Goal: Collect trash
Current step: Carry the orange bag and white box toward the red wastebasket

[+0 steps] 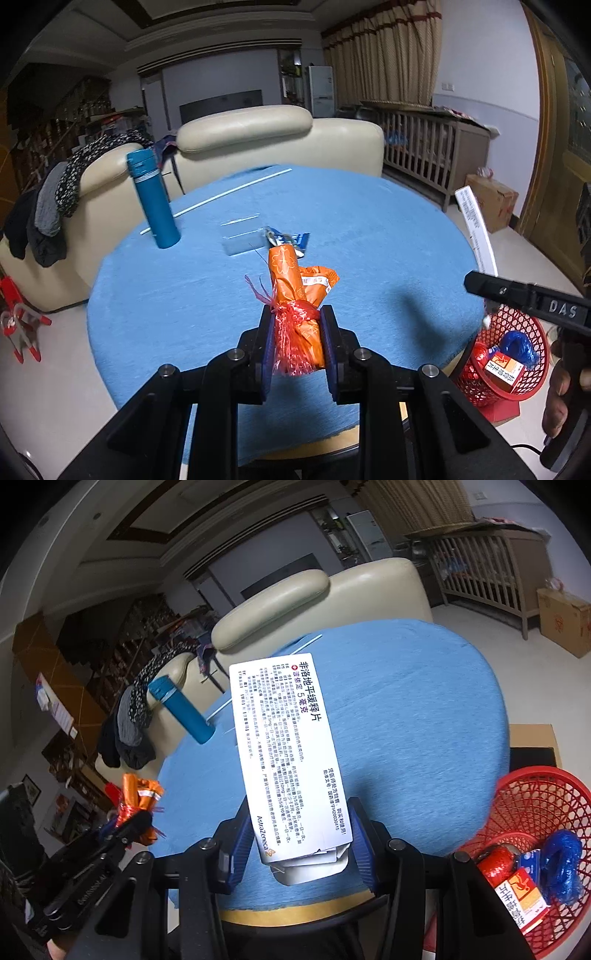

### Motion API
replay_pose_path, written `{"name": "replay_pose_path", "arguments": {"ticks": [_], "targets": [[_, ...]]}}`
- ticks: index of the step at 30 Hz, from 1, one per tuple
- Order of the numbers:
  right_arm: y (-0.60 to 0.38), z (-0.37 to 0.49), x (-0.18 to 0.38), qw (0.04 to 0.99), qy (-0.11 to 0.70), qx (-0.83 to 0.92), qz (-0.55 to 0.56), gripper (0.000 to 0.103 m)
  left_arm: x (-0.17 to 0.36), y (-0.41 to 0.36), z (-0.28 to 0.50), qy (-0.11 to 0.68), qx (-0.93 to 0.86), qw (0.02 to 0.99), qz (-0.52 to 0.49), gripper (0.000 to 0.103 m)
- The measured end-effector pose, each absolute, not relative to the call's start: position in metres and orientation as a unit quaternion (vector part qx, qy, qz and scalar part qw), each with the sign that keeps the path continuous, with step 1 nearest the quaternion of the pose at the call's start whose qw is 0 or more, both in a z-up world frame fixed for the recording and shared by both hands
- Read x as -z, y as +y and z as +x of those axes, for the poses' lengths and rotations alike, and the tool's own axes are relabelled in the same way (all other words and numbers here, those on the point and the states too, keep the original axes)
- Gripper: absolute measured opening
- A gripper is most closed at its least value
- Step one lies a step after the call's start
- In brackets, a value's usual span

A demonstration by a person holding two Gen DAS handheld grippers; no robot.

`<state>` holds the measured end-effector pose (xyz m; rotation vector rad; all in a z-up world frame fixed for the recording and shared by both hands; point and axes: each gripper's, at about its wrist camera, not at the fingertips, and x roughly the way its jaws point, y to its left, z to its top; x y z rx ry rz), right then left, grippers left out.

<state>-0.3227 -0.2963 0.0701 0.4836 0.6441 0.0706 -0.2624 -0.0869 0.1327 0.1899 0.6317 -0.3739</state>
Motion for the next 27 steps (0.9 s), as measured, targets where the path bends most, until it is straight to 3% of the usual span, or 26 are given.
{"name": "replay_pose_path", "arguments": {"ticks": [27], "targets": [[-0.253,-0.323,-0.094,0.933,0.298,-0.036,0.197,0.051,-0.159,-0.059,-0.271,0.276,0.175,0.944,0.051,0.025]]}}
